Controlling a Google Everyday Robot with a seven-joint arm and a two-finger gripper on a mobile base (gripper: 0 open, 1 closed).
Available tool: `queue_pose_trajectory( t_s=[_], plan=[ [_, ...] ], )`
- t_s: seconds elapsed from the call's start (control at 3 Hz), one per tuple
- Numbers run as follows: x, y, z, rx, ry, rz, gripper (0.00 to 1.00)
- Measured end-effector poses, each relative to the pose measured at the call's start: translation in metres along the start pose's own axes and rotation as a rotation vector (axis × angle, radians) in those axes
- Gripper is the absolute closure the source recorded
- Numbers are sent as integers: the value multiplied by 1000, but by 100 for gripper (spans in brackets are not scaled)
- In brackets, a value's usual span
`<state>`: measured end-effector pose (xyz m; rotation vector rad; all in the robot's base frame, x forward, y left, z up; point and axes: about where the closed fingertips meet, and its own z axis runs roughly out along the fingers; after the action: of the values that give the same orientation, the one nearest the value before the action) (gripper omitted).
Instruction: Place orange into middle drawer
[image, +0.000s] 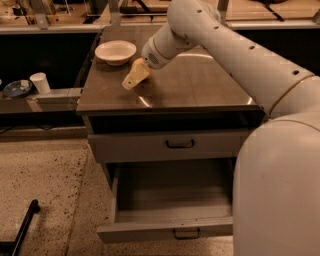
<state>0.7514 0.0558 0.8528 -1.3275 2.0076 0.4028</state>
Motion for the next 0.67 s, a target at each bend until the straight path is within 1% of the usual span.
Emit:
queue_pose_trajectory(
  t_s=[0.33, 0.67],
  plan=[
    [2, -2, 5, 2, -14, 7, 40],
    [3, -3, 4, -17, -87, 32, 63]
  ],
)
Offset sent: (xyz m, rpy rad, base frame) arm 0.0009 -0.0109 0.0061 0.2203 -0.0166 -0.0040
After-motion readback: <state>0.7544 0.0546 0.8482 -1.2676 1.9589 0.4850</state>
